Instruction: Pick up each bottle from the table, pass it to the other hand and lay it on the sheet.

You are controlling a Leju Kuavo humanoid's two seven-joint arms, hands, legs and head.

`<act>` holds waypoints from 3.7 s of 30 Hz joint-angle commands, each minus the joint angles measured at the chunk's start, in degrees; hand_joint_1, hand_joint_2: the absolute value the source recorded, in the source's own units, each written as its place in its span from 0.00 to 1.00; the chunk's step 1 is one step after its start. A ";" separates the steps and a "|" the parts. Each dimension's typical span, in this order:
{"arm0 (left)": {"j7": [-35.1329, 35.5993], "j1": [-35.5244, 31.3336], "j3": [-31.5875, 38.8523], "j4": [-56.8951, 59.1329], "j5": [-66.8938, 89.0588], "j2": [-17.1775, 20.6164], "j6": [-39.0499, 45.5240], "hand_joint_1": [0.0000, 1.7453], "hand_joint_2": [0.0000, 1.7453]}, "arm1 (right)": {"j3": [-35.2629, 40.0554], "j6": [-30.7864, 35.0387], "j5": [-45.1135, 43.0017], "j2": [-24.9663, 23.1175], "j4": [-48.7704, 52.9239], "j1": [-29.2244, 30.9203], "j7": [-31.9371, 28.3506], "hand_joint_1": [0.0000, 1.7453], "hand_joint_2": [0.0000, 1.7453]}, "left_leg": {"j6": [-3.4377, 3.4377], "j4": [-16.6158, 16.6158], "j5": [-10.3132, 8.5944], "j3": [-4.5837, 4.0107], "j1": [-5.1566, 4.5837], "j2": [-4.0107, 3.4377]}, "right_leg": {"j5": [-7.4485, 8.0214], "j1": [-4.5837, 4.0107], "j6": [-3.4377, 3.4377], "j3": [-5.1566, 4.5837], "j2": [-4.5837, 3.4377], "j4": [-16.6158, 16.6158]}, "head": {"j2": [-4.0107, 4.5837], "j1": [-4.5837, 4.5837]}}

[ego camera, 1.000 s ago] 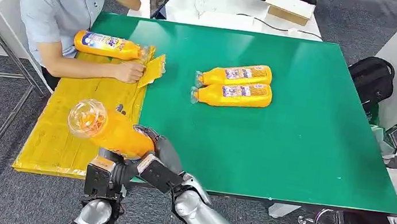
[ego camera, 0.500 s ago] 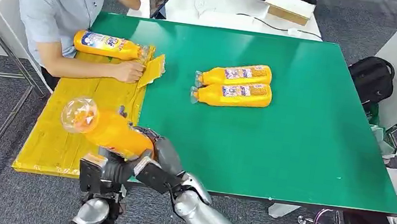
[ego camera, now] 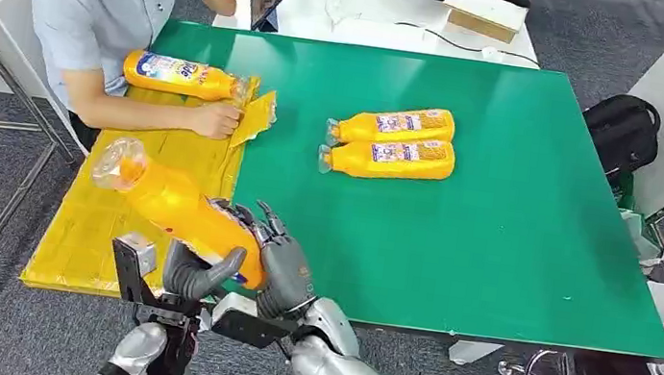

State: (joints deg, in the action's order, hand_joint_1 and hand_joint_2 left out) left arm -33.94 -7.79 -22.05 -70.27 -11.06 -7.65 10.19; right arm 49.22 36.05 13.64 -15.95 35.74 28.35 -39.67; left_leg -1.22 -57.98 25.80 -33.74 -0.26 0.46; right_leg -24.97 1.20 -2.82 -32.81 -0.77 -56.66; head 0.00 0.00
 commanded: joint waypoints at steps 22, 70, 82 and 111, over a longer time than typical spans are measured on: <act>11.71 -35.10 4.83 51.29 56.18 13.87 27.68 1.00 1.00 | 13.15 1.07 -4.17 4.73 7.78 0.31 -0.33 0.00 0.00 | 0.22 -0.03 -0.19 0.04 0.19 0.29 | -0.02 -0.16 0.15 0.19 0.34 -0.04 | 0.00 0.02; -2.99 -39.92 -0.70 46.93 51.63 17.98 -6.87 0.00 1.00 | 12.57 -2.46 -6.99 8.82 17.59 -1.51 -0.33 0.00 0.00 | 0.28 0.09 -0.18 0.17 0.17 -0.08 | 0.03 -0.13 0.12 0.16 -0.03 -0.06 | 0.00 0.00; -6.06 -24.90 2.40 21.93 29.75 15.20 3.05 0.00 1.00 | 13.85 3.95 -5.10 9.84 19.01 -0.15 -0.33 0.00 1.00 | 0.29 0.09 -0.14 0.23 0.25 -0.04 | 0.00 -0.22 0.17 0.29 0.08 0.03 | 0.00 0.02; -4.33 8.21 18.86 -13.24 -4.62 -1.87 6.96 0.00 1.00 | -44.71 3.95 -4.71 1.42 52.34 -24.98 -0.33 0.00 1.00 | 0.19 0.09 -0.04 0.04 0.13 -0.04 | 0.03 -0.13 0.12 0.11 -0.02 0.14 | 0.00 0.00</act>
State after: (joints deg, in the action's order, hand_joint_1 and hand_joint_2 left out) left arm -37.46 -4.06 -10.45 -80.94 -15.19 -7.28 16.39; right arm 14.77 39.95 13.32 -12.85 93.42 3.03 -40.04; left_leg -1.09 -57.98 25.75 -33.90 -0.20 0.53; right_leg -24.98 1.16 -2.80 -32.89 -0.74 -56.65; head 0.00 0.00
